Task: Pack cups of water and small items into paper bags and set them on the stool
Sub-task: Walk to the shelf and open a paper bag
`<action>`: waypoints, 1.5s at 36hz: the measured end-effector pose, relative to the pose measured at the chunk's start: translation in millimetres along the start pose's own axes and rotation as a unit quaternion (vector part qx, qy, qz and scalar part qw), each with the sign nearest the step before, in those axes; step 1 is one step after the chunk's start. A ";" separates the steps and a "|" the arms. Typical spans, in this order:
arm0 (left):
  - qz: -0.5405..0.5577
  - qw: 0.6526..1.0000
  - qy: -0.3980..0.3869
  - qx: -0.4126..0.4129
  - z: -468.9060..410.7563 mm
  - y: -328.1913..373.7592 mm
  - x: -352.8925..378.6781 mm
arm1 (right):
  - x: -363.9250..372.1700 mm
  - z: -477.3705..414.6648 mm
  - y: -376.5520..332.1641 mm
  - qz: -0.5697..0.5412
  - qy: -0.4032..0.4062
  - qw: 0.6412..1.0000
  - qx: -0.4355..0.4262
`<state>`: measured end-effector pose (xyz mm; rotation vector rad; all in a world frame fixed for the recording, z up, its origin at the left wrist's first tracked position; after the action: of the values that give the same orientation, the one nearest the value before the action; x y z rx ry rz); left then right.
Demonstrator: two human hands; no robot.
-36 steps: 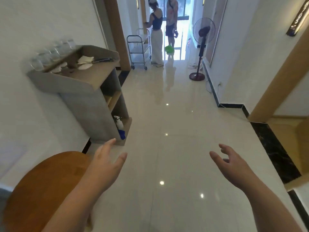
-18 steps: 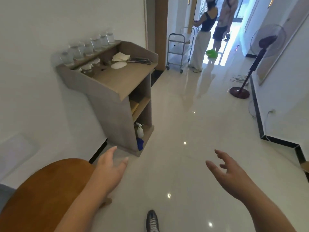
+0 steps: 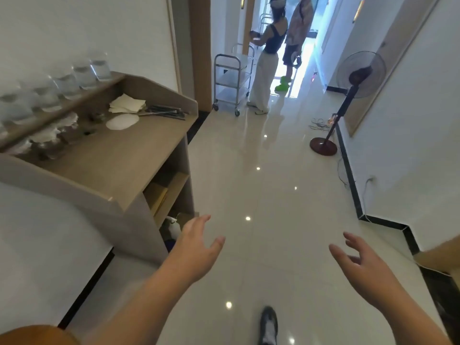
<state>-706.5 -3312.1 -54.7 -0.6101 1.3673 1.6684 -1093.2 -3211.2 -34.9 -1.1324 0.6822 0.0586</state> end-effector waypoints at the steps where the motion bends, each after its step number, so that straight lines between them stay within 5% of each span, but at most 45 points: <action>1: 0.001 1.000 -0.003 -0.007 -13.2 -2.9 2.2 | 9.4 -17.1 -3.7 0.000 -0.010 1.000 0.001; 17: 0.032 0.988 0.092 -0.117 -213.5 -33.8 -37.1 | 199.9 -327.2 -153.9 0.064 -0.224 0.969 -0.079; 26: 0.120 0.962 0.118 -0.213 -247.9 -104.8 -41.1 | 390.4 -336.6 -247.0 0.166 -0.412 0.873 -0.202; 36: 0.201 0.922 0.105 -0.312 -308.1 -176.3 -7.4 | 520.8 -353.5 -228.5 0.223 -0.502 0.817 -0.173; 43: 0.281 0.865 0.128 -0.395 -349.9 -203.5 24.2 | 612.8 -374.1 -191.8 0.273 -0.558 0.772 -0.138; 49: 0.357 0.758 0.146 -0.526 -365.0 -237.3 74.8 | 695.7 -398.0 -174.2 0.310 -0.606 0.714 -0.165; 54: 0.384 0.714 0.158 -0.563 -377.4 -233.5 87.2 | 757.8 -415.7 -169.6 0.340 -0.598 0.704 -0.176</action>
<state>-607.6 -3638.6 -351.5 -1.1150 0.6308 3.2430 -620.6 -3858.7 -400.0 -0.8776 -0.1706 1.4985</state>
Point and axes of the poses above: each hand's wrist, its own z-axis away from the middle knuckle, its own x-axis out of the palm, y = z × x, the point moved 10 cm from there along -z, towards the middle knuckle, and after that the axes turned 15 degrees about -z, right-handed, at the moved point
